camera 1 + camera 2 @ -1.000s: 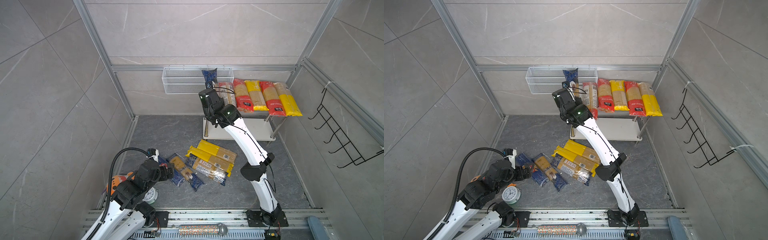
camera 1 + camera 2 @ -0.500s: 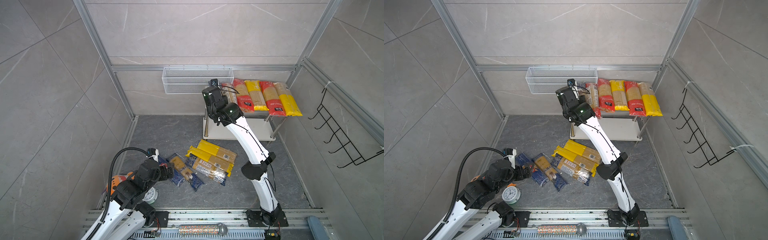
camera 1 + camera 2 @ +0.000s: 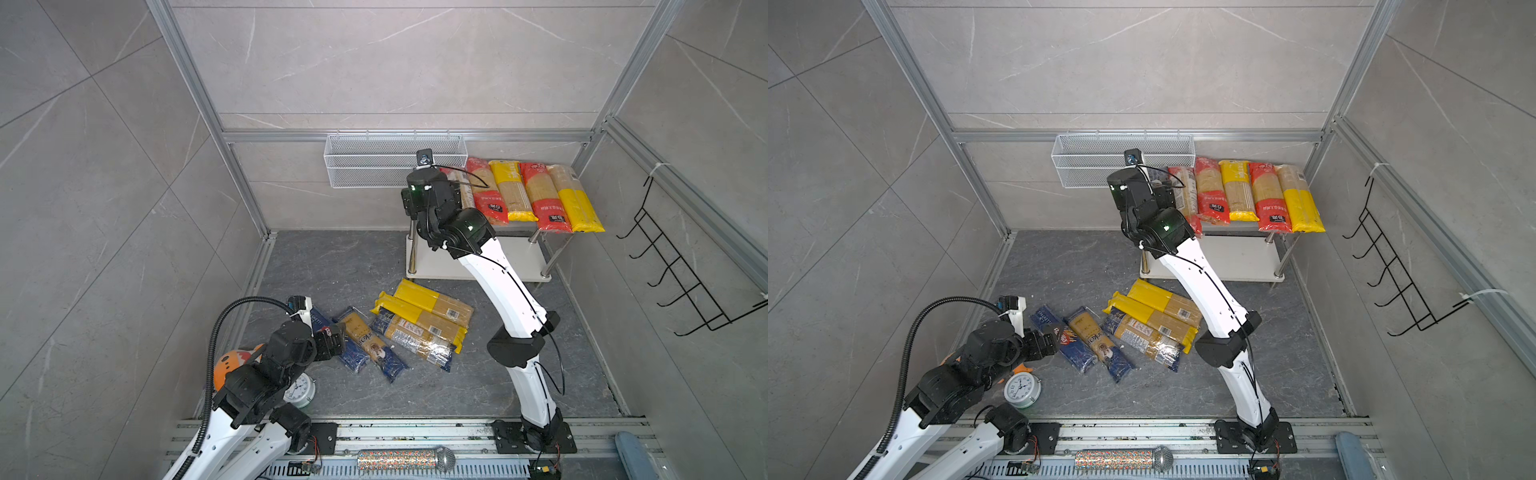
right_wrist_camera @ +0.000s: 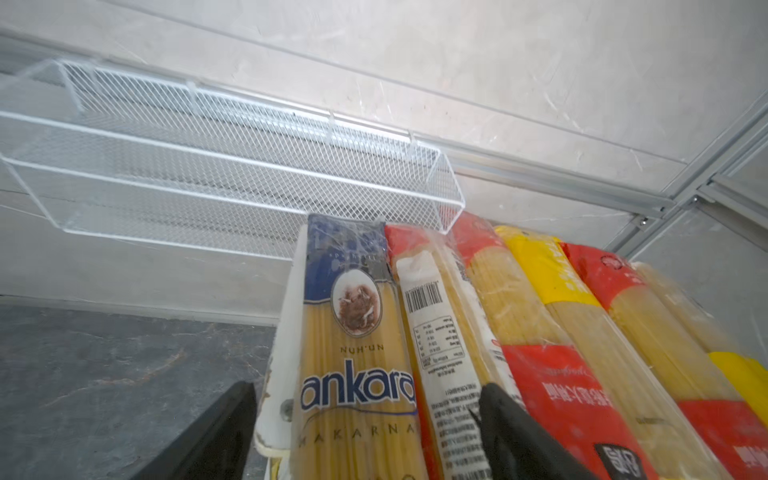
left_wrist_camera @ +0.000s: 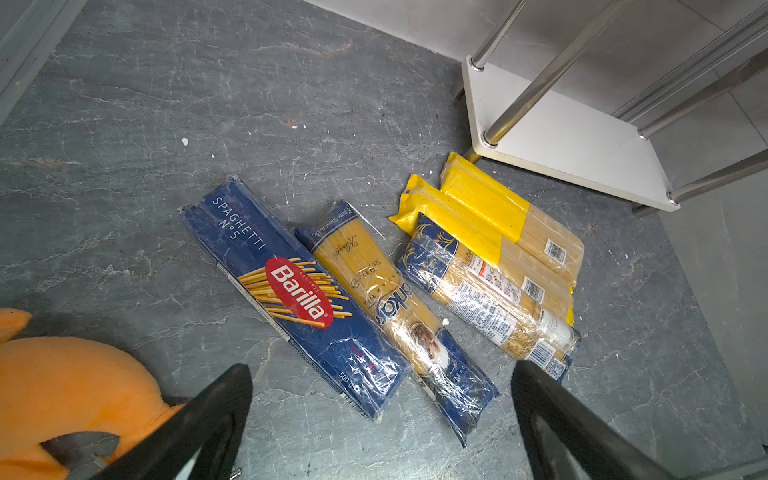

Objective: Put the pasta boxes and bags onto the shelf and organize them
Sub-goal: 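Lower the ankara bag upright at the end of the shelf row, then open the right gripper and draw it back down to the pasta pile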

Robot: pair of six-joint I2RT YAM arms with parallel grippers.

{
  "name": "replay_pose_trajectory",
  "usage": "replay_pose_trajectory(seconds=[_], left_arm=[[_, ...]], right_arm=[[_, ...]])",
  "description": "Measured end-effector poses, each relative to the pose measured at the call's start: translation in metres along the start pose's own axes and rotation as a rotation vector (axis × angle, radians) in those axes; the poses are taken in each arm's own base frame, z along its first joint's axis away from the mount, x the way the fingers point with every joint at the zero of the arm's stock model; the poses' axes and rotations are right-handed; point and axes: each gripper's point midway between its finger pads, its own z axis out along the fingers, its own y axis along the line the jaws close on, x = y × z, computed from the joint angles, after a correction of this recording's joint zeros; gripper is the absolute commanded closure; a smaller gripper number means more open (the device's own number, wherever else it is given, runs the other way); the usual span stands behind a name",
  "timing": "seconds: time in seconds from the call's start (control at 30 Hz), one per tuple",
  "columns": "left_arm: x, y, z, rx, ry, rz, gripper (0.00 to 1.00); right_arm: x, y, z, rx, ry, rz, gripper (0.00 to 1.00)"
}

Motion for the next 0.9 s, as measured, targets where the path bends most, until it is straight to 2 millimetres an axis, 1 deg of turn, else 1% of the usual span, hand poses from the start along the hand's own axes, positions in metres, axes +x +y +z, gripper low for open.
replay_pose_trajectory(seconds=[0.07, 0.17, 0.23, 0.33, 0.43, 0.5, 0.57, 0.67, 0.77, 0.83, 0.9], left_arm=[[-0.002, 0.000, -0.003, 0.006, -0.011, -0.003, 0.00], [-0.004, 0.000, -0.007, 0.016, -0.026, -0.007, 0.00], [-0.005, -0.001, -0.010, 0.024, -0.036, -0.010, 0.00], [-0.006, -0.001, -0.014, 0.037, -0.048, -0.015, 0.00], [-0.006, -0.003, -0.016, 0.054, -0.051, -0.026, 0.00], [-0.002, -0.004, -0.015, 0.065, -0.040, -0.036, 0.00], [0.005, -0.003, -0.010, 0.067, -0.018, -0.045, 0.00], [0.022, -0.001, 0.001, 0.069, 0.033, -0.058, 0.00], [0.040, 0.002, 0.013, 0.069, 0.083, -0.079, 0.00], [0.051, 0.004, 0.020, 0.064, 0.109, -0.095, 0.00], [0.061, 0.005, 0.027, 0.067, 0.134, -0.112, 0.00]], right_arm=[[-0.013, -0.003, -0.017, -0.022, -0.031, 0.011, 0.13], [-0.023, -0.011, -0.040, -0.047, -0.051, 0.020, 0.13], [-0.023, -0.014, -0.053, -0.062, -0.048, 0.011, 0.13], [-0.005, -0.013, -0.072, -0.108, -0.014, -0.027, 0.13], [0.032, -0.006, -0.093, -0.192, 0.045, -0.069, 0.13], [0.065, -0.005, -0.108, -0.247, 0.092, -0.092, 0.13], [0.097, -0.009, -0.120, -0.291, 0.136, -0.096, 0.13], [0.146, -0.018, -0.136, -0.348, 0.207, -0.080, 0.13], [0.192, -0.024, -0.146, -0.389, 0.283, -0.052, 0.12], [0.222, -0.022, -0.149, -0.406, 0.336, -0.046, 0.12], [0.259, -0.016, -0.149, -0.419, 0.404, -0.049, 0.12]])
